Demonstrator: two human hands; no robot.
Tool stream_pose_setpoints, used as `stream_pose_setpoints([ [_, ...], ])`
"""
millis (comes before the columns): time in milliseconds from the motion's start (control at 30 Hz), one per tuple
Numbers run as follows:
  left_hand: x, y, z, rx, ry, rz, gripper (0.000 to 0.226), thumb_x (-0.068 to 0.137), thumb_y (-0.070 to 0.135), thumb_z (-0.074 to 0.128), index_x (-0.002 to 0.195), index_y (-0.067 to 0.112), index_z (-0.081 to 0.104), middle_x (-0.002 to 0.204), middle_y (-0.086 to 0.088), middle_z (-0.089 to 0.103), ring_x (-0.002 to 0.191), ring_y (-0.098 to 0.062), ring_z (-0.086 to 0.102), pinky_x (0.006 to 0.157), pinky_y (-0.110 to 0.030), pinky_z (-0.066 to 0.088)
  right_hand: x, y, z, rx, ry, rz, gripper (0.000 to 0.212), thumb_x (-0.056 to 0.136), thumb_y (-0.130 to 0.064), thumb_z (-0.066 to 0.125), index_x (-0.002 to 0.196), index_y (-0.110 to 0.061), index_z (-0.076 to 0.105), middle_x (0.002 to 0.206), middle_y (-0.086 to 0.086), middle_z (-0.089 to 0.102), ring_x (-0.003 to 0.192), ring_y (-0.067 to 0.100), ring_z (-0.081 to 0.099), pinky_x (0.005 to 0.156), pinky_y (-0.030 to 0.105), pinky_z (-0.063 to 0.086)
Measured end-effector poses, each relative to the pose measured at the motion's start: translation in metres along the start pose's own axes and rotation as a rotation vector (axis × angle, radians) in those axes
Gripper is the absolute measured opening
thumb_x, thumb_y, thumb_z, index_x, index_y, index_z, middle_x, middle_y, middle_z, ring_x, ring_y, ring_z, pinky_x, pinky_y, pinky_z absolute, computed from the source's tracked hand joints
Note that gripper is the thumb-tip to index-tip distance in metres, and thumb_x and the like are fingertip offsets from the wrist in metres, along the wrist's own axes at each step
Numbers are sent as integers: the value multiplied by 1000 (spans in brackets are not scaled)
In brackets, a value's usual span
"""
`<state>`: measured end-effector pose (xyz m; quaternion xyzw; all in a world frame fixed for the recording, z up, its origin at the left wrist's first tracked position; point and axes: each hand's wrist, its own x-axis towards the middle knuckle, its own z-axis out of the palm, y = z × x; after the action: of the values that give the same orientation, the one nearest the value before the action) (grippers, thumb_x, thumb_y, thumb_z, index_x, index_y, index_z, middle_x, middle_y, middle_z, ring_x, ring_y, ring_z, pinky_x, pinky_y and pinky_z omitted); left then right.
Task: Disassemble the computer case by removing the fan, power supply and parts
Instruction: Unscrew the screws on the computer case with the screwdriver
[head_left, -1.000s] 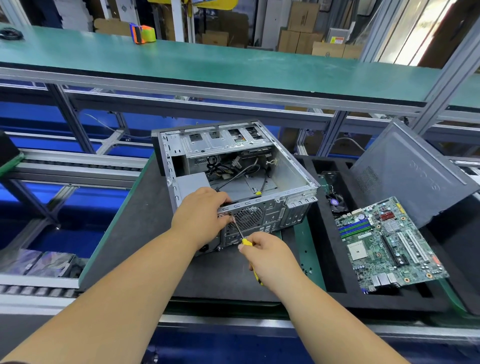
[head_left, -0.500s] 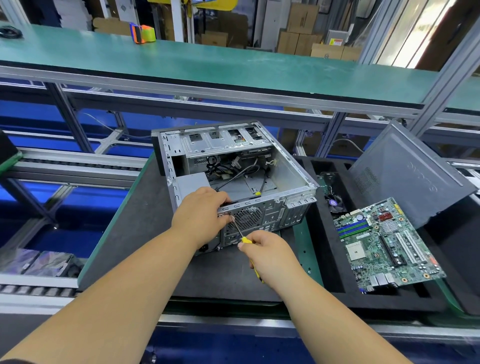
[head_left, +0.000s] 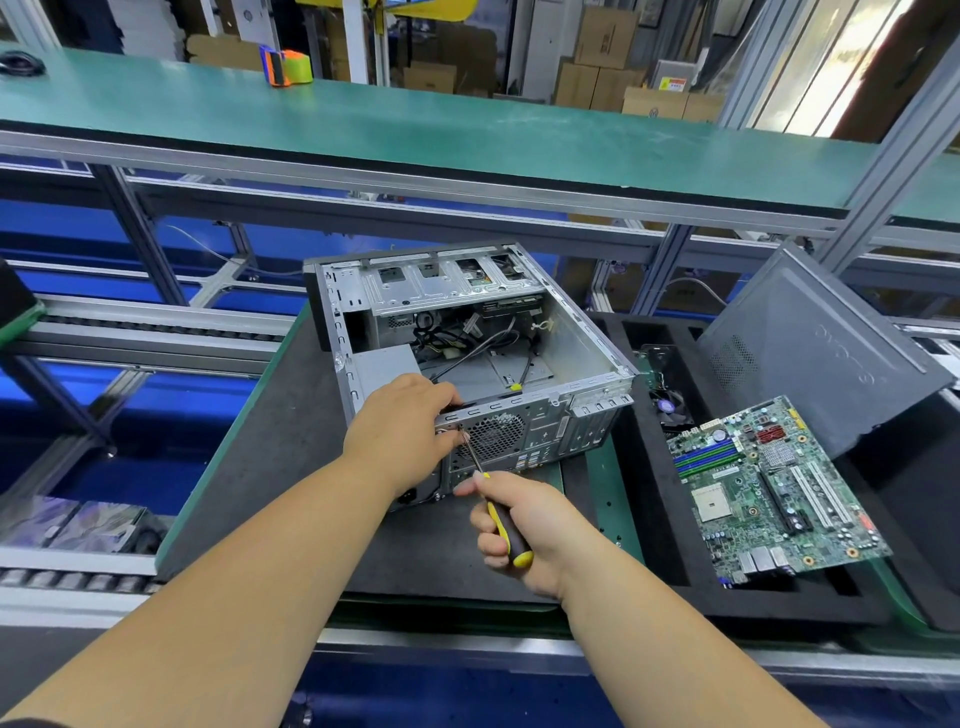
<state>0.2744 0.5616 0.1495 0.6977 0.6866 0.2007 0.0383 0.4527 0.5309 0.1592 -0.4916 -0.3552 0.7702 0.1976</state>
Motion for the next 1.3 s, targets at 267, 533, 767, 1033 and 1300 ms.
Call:
stream_pose_setpoints([
  [267,0,-1,0,0,-6,4,31,84,46,68,111,34,58,106,9,57,109,-13,47,83,-30,41,3,-2,1,6,68,-18,37,105,-28,38,93,-6,64,51,2,48,36,12,32,38,19,27],
  [533,0,-1,1,8,-4,10,32,84,46,68,112,35,58,108,9,57,110,-12,47,82,-28,39,6,8,-4,-531,327,-276,13,93,-32,63,87,-20,66,58,-5,53,41,7,42,46,20,30],
  [767,1,-2,1,11,-6,11,32,83,47,67,112,35,58,107,8,57,109,-14,47,83,-30,40,3,-2,-1,-242,234,-45,37,98,-39,52,84,-9,70,56,2,53,45,13,38,44,23,29],
  [1033,1,-3,2,19,2,26,33,84,48,67,112,34,57,107,8,57,110,-14,47,82,-30,39,1,-4,-11,-99,66,-17,30,102,-27,49,92,-5,68,58,1,57,46,12,47,42,20,37],
  [1300,1,-3,2,16,3,27,31,83,48,67,110,34,58,106,8,57,109,-14,47,82,-30,40,4,2,-10,-275,213,-196,19,90,-27,69,81,-10,67,58,3,55,38,8,43,39,16,31],
])
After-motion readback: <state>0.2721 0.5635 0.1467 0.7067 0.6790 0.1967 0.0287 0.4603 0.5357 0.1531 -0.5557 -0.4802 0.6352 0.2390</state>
